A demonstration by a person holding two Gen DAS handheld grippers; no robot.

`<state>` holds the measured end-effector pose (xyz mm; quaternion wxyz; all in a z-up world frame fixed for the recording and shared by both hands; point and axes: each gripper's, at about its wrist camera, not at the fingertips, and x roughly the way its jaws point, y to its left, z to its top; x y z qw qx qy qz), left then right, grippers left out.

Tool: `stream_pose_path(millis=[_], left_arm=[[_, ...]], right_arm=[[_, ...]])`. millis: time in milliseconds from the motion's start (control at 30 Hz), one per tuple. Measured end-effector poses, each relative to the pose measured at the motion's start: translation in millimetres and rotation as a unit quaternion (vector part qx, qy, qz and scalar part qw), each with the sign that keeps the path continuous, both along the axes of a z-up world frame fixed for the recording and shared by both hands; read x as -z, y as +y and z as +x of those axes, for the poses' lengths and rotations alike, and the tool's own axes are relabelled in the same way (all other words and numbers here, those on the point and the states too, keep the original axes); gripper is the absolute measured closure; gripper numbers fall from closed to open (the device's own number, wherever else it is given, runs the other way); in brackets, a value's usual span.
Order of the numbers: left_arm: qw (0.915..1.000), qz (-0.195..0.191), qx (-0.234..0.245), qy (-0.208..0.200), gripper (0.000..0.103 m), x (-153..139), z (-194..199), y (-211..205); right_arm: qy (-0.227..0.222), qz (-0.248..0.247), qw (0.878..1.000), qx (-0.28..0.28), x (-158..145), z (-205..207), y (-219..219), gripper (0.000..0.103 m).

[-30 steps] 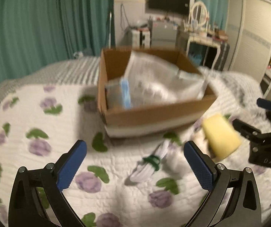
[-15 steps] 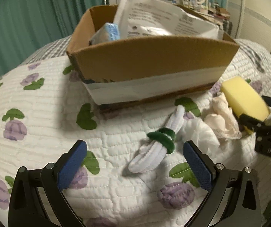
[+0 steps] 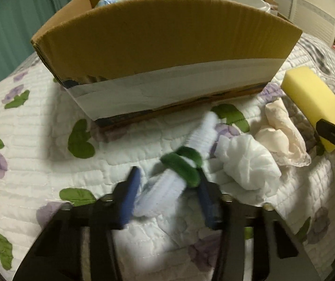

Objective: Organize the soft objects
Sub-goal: 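Grasp the yellow sponge with the right tool while the left tool grasps the green-banded white bundle, then carry the sponge and bundle into the box and open both tools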

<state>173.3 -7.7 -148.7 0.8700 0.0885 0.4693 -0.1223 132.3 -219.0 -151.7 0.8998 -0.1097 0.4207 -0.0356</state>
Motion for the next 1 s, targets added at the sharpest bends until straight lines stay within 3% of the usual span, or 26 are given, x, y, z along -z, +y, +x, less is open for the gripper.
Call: stream_pose_path(millis=[133,300,400,633,1000], left_arm=[[0.9999,-0.010,-0.012,0.001,0.078,-7,-5,8],[0.9994,-0.025,-0.023,-0.011,0.080,-24,-28,20],[0.9994,-0.012,-0.021,-0.025,0.081,-40,-46,23],[0.9984,-0.024,-0.010,-0.050,0.081,-78,-80,12],[0.9942,-0.055,-0.005,-0.093,0.081,-152,-85,12]], right_arm=[[-0.004,-0.005,1.000,-0.009,-3,-6,5,0.036],[-0.013,-0.003,1.000,-0.017,-14,-15,8,0.036],[-0.027,0.012,0.999,-0.023,-33,-24,10,0.036],[-0.059,0.034,0.997,-0.044,-81,-57,17,0.036],[-0.102,0.026,0.991,-0.081,-158,-79,45,0.036]])
